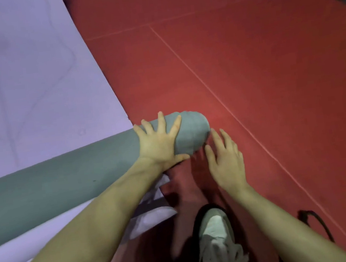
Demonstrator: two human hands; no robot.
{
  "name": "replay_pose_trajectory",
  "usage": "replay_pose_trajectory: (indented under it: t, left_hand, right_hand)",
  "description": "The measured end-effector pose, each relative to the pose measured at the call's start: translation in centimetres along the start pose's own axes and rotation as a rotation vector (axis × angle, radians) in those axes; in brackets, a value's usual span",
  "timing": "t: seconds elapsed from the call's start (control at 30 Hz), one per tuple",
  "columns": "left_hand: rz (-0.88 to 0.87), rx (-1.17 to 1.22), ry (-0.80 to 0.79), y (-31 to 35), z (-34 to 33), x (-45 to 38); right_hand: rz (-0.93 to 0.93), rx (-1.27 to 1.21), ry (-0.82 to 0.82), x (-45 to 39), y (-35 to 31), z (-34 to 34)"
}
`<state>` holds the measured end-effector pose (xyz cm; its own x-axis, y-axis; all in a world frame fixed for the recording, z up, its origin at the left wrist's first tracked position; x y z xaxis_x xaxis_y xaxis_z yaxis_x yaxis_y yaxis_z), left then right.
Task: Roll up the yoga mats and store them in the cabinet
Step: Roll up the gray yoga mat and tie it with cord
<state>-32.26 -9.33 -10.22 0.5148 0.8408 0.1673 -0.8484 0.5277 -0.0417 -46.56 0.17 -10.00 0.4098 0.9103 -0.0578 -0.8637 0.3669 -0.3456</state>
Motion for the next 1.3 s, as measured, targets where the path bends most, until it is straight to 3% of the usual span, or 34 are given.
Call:
replay_pose_trajectory:
  t: [0.17, 0.57, 0.67, 0.83, 0.97, 1.03, 1.17, 1.3]
  left_hand:
    - [-0.055, -0.037, 0.046, 1.4, 0.2, -1.1]
    - [-0.173, -0.076, 0.018, 7.9, 0.4, 1.5]
    - [-0.13, -0.066, -0.024, 8.1, 0.1, 1.3]
    - [-0.045, -0.076, -0.089, 11.1, -0.3, 0.2]
    - [-0.003, -0.091, -0.032, 12.7, -1.0, 0.5]
    - [-0.005, -0.113, -0.034, 13.1, -1.6, 0.9]
    - [-0.012, -0.11, 0.017, 13.0, -1.4, 1.1]
    - [-0.011, -0.066, 0.026, 12.5, -1.1, 0.4]
  right_hand:
    - [0.048, -0.11, -0.171, 1.5, 3.2, -1.8]
    - [0.062, -0.159, -0.129, 3.6, 5.1, 0.2]
    - [0.057, -0.087, -0.066, 4.7, 6.5, 0.9]
    - [-0.397, 0.03, -0.176, 8.2, 14.2, -0.4]
    - [-0.863, 0.013, -0.295, 13.8, 20.6, -2.6]
    - [-0.997, -0.015, -0.297, 15.9, 22.3, -3.4]
    - [-1.06, -0.073, -0.24, 15.9, 23.9, -4.0]
    - [-0.855, -0.046, -0.217, 12.7, 22.3, -4.8]
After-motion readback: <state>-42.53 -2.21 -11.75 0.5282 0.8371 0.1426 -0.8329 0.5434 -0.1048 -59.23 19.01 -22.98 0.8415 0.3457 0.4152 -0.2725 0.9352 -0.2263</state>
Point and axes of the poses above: each hand's wrist, its own x-axis away from the middle knuckle, its own z-axis out of the back of the hand, y = z × x, the point moved 10 cm from there along -x, towards the middle knuckle
